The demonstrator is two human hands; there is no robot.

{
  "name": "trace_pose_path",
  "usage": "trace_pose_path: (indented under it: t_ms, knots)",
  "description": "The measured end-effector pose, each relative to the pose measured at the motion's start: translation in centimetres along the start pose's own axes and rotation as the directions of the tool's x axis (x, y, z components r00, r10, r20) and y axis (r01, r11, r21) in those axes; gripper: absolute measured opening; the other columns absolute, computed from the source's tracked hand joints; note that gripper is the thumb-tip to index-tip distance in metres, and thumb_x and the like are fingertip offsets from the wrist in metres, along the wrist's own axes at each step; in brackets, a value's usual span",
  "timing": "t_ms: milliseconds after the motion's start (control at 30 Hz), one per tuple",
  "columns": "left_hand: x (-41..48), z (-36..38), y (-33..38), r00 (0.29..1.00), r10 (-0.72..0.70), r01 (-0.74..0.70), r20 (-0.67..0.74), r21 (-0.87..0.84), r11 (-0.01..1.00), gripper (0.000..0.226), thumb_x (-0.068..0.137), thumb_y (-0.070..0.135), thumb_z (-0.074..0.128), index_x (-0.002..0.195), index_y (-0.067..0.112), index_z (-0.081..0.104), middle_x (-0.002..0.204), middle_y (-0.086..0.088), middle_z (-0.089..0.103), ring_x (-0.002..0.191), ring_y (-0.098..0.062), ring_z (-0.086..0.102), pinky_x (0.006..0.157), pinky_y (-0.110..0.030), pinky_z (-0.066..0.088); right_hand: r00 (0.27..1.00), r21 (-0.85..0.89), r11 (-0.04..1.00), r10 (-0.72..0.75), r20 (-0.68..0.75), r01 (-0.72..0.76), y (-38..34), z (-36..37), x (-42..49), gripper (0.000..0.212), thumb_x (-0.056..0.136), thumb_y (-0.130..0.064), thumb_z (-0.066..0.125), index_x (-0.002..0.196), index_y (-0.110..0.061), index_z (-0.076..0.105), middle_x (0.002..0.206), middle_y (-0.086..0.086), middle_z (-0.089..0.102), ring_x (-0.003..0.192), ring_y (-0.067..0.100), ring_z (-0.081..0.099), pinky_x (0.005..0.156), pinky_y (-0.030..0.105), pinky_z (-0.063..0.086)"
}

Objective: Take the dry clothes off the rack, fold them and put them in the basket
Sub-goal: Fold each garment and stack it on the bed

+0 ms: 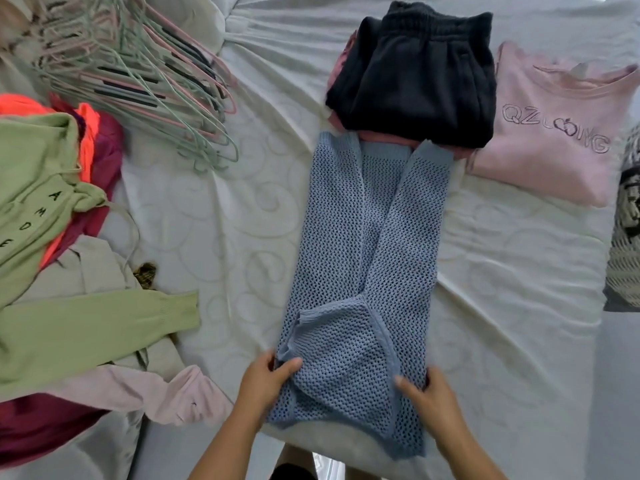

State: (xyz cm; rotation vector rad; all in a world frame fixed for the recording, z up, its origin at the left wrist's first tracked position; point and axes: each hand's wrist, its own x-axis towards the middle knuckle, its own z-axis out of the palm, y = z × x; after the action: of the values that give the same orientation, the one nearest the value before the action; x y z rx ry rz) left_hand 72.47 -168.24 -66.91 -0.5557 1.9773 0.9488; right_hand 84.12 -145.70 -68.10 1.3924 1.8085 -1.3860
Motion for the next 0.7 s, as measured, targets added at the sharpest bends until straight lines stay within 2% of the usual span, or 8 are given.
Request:
trace_pose_path:
  t_ms: [133, 233, 300, 367, 467, 533, 633, 700]
  knots:
    - [-1.6, -1.0, -1.6, 0.990, -0.019, 0.036, 0.142, -0.114, 0.993, 0.043, 0.066, 0.043, 0.080, 0.096, 0.017, 0.063, 0.093, 0.007, 0.070, 0.093, -0.014, 0.064, 0.074, -0.025, 0.050, 0.954, 0.165, 0.982, 0.036, 0.298, -0.088, 3.0, -1.3, -2.6, 0.088, 0.023, -0.069, 0.083, 0.091, -0.013, 0.071, 0.088, -0.002, 0.075, 0.087, 0.011, 0.068, 0.071, 0.021, 0.053]
    - [-2.9, -2.5, -2.7, 0.974, -0.045, 0.065, 0.221, -0.081, 0.995, 0.073, 0.042, 0.059, 0.085, 0.096, 0.014, 0.066, 0.092, 0.006, 0.074, 0.099, -0.016, 0.066, 0.084, -0.030, 0.049, 0.847, 0.221, 0.962, 0.021, 0.531, -0.163, 2.0, -4.1, -4.3, 0.102, 0.019, -0.061, 0.088, 0.102, -0.007, 0.069, 0.098, 0.003, 0.074, 0.092, 0.009, 0.068, 0.071, 0.012, 0.049]
    - [-3.6, -3.1, -2.0, 0.962, -0.024, 0.064, 0.272, -0.139, 0.988, 0.077, 0.038, 0.056, 0.088, 0.096, 0.011, 0.065, 0.091, 0.000, 0.074, 0.096, -0.020, 0.067, 0.087, -0.035, 0.050, 0.856, 0.268, 0.948, 0.009, 0.517, -0.172, 1.2, -5.6, -4.7, 0.109, 0.007, -0.050, 0.091, 0.101, 0.000, 0.067, 0.091, 0.011, 0.074, 0.079, 0.011, 0.071, 0.061, 0.013, 0.051]
    - [-3.6, -3.3, -0.3, 0.960, 0.002, 0.067, 0.282, -0.233, 0.970, 0.069, 0.050, 0.041, 0.089, 0.096, -0.002, 0.060, 0.082, -0.010, 0.074, 0.077, -0.022, 0.070, 0.072, -0.033, 0.056, 0.906, 0.415, 0.891, -0.011, 0.423, -0.183, 0.2, -6.3, -4.1, 0.112, 0.001, -0.042, 0.092, 0.102, -0.003, 0.062, 0.083, 0.016, 0.073, 0.068, 0.017, 0.071, 0.052, 0.019, 0.052]
    - [-2.8, -2.9, 5.6, 0.961, 0.071, 0.055, 0.267, -0.437, 0.898, 0.020, 0.083, 0.005, 0.058, 0.095, -0.011, 0.061, 0.066, -0.002, 0.072, 0.059, -0.007, 0.068, 0.053, -0.017, 0.052, 0.930, 0.644, 0.735, -0.052, 0.365, -0.212, -4.2, -7.3, -2.0, 0.068, 0.043, -0.025, 0.087, 0.106, -0.013, 0.062, 0.081, 0.012, 0.073, 0.064, 0.019, 0.069, 0.048, 0.025, 0.054]
    - [-1.1, -2.6, 10.4, 0.947, 0.196, -0.026, 0.255, -0.548, 0.836, 0.009, 0.082, 0.001, 0.062, 0.083, -0.005, 0.069, 0.062, 0.009, 0.070, 0.059, 0.001, 0.065, 0.055, -0.010, 0.050, 0.925, 0.698, 0.683, -0.090, 0.370, -0.213, -7.9, -8.3, 0.4, 0.048, 0.046, -0.022, 0.083, 0.091, -0.010, 0.073, 0.083, 0.011, 0.072, 0.066, 0.017, 0.069, 0.052, 0.024, 0.055]
    - [2.4, -1.9, 15.9, 0.954, 0.217, -0.025, 0.209, -0.664, 0.747, 0.044, 0.094, 0.004, 0.046, 0.062, 0.008, 0.074, 0.063, 0.000, 0.070, 0.056, -0.005, 0.066, 0.053, -0.015, 0.053, 0.947, 0.783, 0.605, -0.144, 0.285, -0.144, -12.7, -8.9, 4.3, 0.033, 0.046, -0.025, 0.085, 0.067, -0.008, 0.066, 0.056, 0.001, 0.061, 0.050, 0.009, 0.058, 0.047, 0.018, 0.050]
    - [4.4, -1.6, 18.8, 0.962, 0.205, -0.015, 0.183, -0.712, 0.702, 0.028, 0.098, 0.012, 0.042, 0.092, 0.006, 0.069, 0.078, -0.009, 0.071, 0.068, -0.013, 0.068, 0.057, -0.020, 0.056, 0.970, 0.834, 0.546, -0.154, 0.190, -0.077, -15.0, -8.9, 6.7, 0.012, 0.084, -0.023, 0.061, 0.083, -0.011, 0.059, 0.067, -0.002, 0.064, 0.061, 0.007, 0.060, 0.054, 0.019, 0.052]
